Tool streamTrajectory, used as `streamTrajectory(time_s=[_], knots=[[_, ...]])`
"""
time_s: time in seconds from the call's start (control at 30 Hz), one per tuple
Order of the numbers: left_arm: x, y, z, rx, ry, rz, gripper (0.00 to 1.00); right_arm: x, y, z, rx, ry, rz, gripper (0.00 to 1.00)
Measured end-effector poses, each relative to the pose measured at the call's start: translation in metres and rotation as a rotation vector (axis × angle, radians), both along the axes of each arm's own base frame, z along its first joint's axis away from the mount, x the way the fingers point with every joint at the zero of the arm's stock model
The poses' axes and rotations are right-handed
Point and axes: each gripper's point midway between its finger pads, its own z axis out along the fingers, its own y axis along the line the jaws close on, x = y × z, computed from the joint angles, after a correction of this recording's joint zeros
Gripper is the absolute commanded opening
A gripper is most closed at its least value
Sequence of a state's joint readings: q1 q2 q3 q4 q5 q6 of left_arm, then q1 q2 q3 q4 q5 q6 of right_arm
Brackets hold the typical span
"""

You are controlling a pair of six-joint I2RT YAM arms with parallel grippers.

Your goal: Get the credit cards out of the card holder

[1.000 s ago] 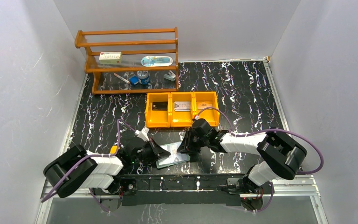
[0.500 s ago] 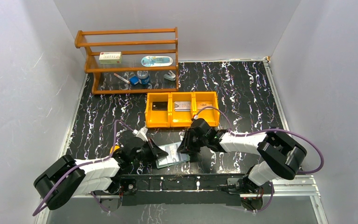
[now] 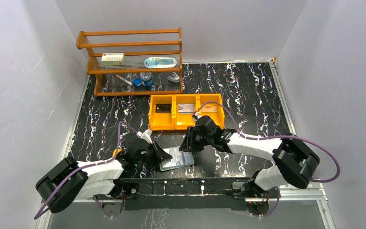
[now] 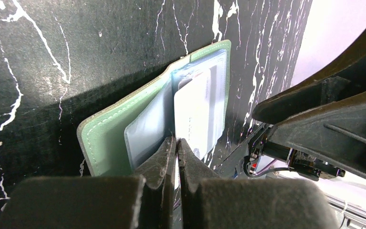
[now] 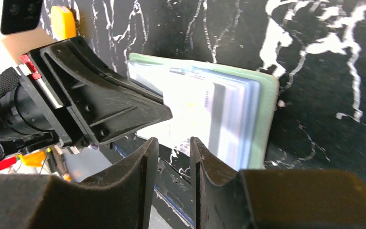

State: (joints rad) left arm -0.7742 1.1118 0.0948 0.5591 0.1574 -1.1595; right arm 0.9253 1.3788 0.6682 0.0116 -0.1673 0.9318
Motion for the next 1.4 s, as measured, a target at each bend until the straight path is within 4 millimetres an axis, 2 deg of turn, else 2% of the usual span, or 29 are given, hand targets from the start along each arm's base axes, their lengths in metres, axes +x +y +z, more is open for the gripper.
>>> streamTrajectory(time_s=[0.1,0.23,0.27,0.37,0.47,0.6,0.93,1.1,1.3,1.4], knots=[[0.000,0.000,0.000,0.001,0.001,0.000,0.00,-0.001,0.010,-0.004,0.025,0.021,0.031,0.40],[0.000,0.000,0.000,0.005,0.000,-0.003,0.00,-0.007,0.007,-0.034,-0.039,0.090,0.028,0.40],[0.000,0.000,0.000,0.006,0.001,-0.003,0.00,-0.010,0.007,-0.036,-0.033,0.110,0.025,0.39],[0.000,0.000,0.000,0.007,0.003,-0.002,0.00,-0.010,0.007,-0.038,-0.025,0.119,0.012,0.36],[0.000,0.000,0.001,0.005,0.000,-0.003,0.12,-0.011,0.007,-0.039,-0.013,0.129,-0.004,0.35],[0.000,0.000,0.001,0.001,-0.005,-0.003,0.20,-0.013,0.004,-0.040,0.009,0.135,-0.028,0.34],[0.000,-0.009,0.002,-0.042,0.004,-0.021,0.24,-0.013,0.004,-0.040,0.026,0.148,-0.047,0.34],[0.000,-0.013,-0.001,-0.057,0.024,-0.027,0.19,-0.014,0.005,-0.040,0.034,0.149,-0.050,0.34],[-0.001,-0.012,-0.003,-0.057,0.040,-0.018,0.00,-0.014,0.005,-0.040,0.037,0.154,-0.048,0.33],[-0.001,-0.010,0.000,-0.057,0.035,-0.008,0.00,-0.014,0.005,-0.040,0.037,0.155,-0.048,0.33]])
